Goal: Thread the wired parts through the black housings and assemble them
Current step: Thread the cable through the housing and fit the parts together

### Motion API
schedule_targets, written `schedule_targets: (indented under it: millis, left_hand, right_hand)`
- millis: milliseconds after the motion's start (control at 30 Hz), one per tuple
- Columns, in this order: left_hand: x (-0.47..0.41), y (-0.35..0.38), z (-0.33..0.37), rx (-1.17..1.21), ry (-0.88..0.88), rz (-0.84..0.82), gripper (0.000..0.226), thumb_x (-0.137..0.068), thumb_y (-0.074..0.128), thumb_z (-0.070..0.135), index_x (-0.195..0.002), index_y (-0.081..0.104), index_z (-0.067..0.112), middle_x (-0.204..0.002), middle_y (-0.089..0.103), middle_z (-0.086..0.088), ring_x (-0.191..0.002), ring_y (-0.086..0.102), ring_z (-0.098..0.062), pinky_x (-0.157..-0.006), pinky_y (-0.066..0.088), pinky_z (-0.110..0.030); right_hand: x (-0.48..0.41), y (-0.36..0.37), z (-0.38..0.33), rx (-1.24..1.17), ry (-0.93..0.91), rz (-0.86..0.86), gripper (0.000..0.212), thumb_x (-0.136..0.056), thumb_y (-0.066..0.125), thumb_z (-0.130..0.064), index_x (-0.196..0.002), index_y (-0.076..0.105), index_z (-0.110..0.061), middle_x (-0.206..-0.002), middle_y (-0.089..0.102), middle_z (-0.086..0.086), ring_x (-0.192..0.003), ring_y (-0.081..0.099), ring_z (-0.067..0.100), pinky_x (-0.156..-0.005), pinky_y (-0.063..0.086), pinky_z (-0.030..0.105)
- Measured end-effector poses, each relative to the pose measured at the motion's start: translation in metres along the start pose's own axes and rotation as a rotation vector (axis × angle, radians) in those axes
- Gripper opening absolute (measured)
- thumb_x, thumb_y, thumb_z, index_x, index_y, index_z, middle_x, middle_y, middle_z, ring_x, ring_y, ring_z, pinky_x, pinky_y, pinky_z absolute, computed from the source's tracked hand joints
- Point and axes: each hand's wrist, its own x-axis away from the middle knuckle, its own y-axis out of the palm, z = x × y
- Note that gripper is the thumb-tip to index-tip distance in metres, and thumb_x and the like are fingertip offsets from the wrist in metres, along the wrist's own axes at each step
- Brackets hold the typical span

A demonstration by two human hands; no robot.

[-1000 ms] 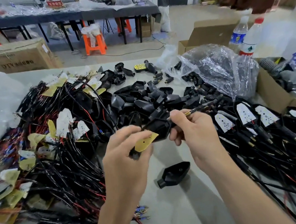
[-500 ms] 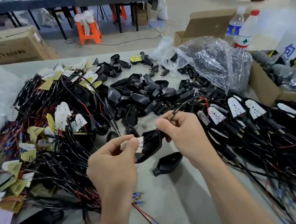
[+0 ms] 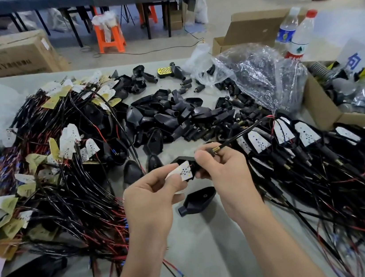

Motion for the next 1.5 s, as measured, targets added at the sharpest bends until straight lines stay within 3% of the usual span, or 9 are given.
schedule_targets:
  millis: [100,233,333,500,800,1000,1133,1300,1500]
  left_hand:
    - [-0.002,0.003,-0.002,-0.274,0.133,0.018,0.03,-0.09,0.075,0.013,-0.087,0.08,0.042,-0.074,0.077,0.014,-0.07,0.075,-0.008,-0.055,0.052,-0.017]
    - [-0.002,-0.001,-0.003,-0.881,0.48,0.387,0.023,-0.073,0.083,0.046,-0.094,0.075,0.051,-0.075,0.065,0.029,-0.076,0.055,0.0,-0.062,0.035,-0.018]
    - [-0.009,-0.008,-0.01,-0.554,0.379,0.225,0.027,-0.08,0.082,0.036,-0.106,0.078,0.042,-0.103,0.071,0.025,-0.094,0.06,0.001,-0.082,0.043,-0.015]
    - [-0.009,-0.013,-0.005,0.197,-0.186,-0.351,0.031,-0.087,0.063,0.029,-0.104,0.079,0.009,-0.099,0.077,-0.017,-0.072,0.072,-0.022,-0.059,0.055,-0.025]
    - [-0.017,-0.028,-0.002,0.189,-0.113,-0.181,0.018,-0.097,0.062,0.005,-0.101,0.08,0.008,-0.081,0.075,-0.014,-0.06,0.067,-0.018,-0.058,0.056,-0.021]
    - [-0.022,-0.046,0.002,0.279,-0.182,-0.237,0.02,-0.078,0.069,0.022,-0.082,0.082,0.007,-0.073,0.068,-0.012,-0.058,0.063,-0.013,-0.053,0.053,-0.017]
    - [-0.023,-0.051,0.002,0.304,-0.181,-0.345,0.02,-0.082,0.067,0.018,-0.087,0.08,0.004,-0.078,0.068,-0.015,-0.057,0.059,-0.015,-0.048,0.048,-0.018]
    - [-0.026,-0.052,0.0,0.522,-0.205,-0.482,0.036,-0.083,0.058,0.016,-0.109,0.078,0.002,-0.093,0.07,-0.014,-0.067,0.061,-0.017,-0.058,0.053,-0.024]
    - [-0.025,-0.03,-0.005,0.447,-0.176,-0.607,0.037,-0.086,0.06,0.009,-0.119,0.073,0.002,-0.09,0.067,-0.013,-0.063,0.058,-0.018,-0.056,0.051,-0.022]
  right_hand:
    - [0.001,-0.003,-0.003,0.067,-0.01,-0.019,0.012,-0.089,0.07,-0.014,-0.079,0.073,-0.02,-0.062,0.064,0.001,-0.059,0.06,0.016,-0.071,0.052,0.039]
    - [0.002,-0.006,-0.008,0.094,-0.054,-0.017,0.01,-0.085,0.073,-0.015,-0.077,0.073,-0.019,-0.064,0.068,0.002,-0.057,0.062,0.016,-0.065,0.053,0.033]
    - [0.002,-0.005,-0.013,0.037,-0.039,-0.034,0.013,-0.086,0.074,-0.014,-0.074,0.072,-0.019,-0.063,0.068,0.003,-0.054,0.06,0.016,-0.06,0.051,0.026]
    - [0.005,0.007,-0.012,-0.099,-0.005,-0.031,0.015,-0.094,0.071,-0.015,-0.08,0.075,-0.012,-0.065,0.065,0.001,-0.057,0.056,0.013,-0.059,0.049,0.023]
    - [0.004,0.013,-0.026,0.355,-0.02,-0.187,0.016,-0.095,0.068,-0.036,-0.088,0.075,-0.022,-0.073,0.073,-0.005,-0.062,0.065,0.009,-0.062,0.049,0.024]
    - [0.017,-0.001,-0.07,0.88,-0.625,0.287,0.014,-0.082,0.07,-0.039,-0.078,0.063,-0.027,-0.073,0.065,-0.014,-0.08,0.055,0.009,-0.075,0.041,0.03]
    - [0.022,0.004,-0.083,1.296,-0.838,-0.148,0.021,-0.088,0.064,-0.025,-0.109,0.069,-0.026,-0.122,0.068,-0.008,-0.122,0.055,0.02,-0.113,0.025,0.035]
    - [0.036,0.003,-0.098,1.355,-0.678,-0.258,0.013,-0.1,0.049,-0.032,-0.105,0.06,-0.035,-0.088,0.065,-0.012,-0.089,0.057,0.014,-0.072,0.038,0.034]
    - [0.05,-0.036,-0.101,1.202,-0.496,-0.157,0.018,-0.092,0.054,-0.039,-0.107,0.06,-0.032,-0.086,0.062,-0.014,-0.084,0.049,0.011,-0.062,0.045,0.034]
